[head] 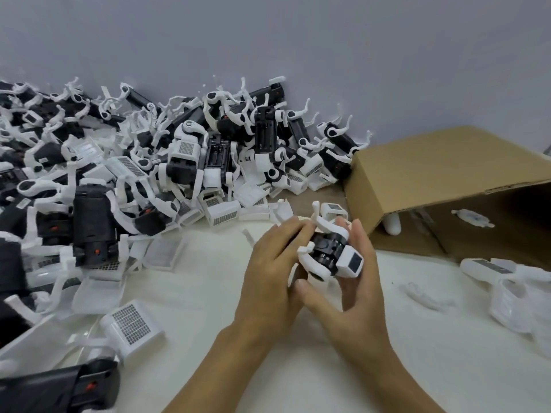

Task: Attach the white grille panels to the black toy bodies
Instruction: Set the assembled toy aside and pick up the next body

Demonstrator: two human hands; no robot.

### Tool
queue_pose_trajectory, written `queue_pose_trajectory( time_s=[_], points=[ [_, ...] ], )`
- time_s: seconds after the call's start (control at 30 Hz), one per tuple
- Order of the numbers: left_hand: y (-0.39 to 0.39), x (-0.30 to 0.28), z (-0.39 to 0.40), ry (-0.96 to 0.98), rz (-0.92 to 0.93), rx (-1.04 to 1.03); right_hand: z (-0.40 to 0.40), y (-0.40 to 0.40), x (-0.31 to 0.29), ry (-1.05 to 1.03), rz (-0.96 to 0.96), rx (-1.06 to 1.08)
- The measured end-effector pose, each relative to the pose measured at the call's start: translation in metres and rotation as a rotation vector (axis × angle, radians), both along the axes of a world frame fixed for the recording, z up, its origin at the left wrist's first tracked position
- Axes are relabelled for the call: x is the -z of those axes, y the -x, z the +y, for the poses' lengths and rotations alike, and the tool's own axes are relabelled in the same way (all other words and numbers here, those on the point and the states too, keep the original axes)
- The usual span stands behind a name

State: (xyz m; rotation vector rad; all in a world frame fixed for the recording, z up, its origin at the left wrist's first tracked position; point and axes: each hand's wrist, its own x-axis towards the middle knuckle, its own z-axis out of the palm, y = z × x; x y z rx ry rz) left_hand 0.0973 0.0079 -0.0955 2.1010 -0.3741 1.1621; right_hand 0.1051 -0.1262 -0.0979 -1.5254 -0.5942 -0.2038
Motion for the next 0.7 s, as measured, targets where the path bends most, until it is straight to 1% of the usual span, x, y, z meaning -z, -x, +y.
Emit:
queue_pose_trajectory(
  time_s=[0.1, 0.17, 0.3, 0.4, 0.53, 0.63, 0.7],
  points=[
    [-0.001, 0.004, -0.001, -0.051, -0.002, -0.015, -0.001, 0.000, -0.004, 0.031, -0.021, 0.157],
    [-0.002, 0.006, 0.000, -0.082, -0.002, -0.054, -0.004, -0.002, -0.009, 0.082, -0.034, 0.207],
    [-0.001, 0.006, -0.004, -0.126, 0.062, -0.102, -0.009, -0.003, -0.013, 0.073, 0.064, 0.180],
    [0.002, 0.003, -0.007, -0.111, 0.127, -0.190, -0.005, 0.000, -0.012, -0.016, 0.192, 0.104],
    [0.000, 0.005, -0.008, -0.164, 0.061, -0.279, -0.004, 0.001, -0.013, -0.003, 0.196, 0.142],
    [-0.001, 0.005, -0.007, -0.141, -0.020, -0.321, -0.003, -0.001, -0.012, -0.015, 0.196, 0.150],
    [-0.001, 0.006, -0.007, -0.112, -0.102, -0.312, -0.002, -0.001, -0.012, -0.069, 0.208, 0.139]
  ],
)
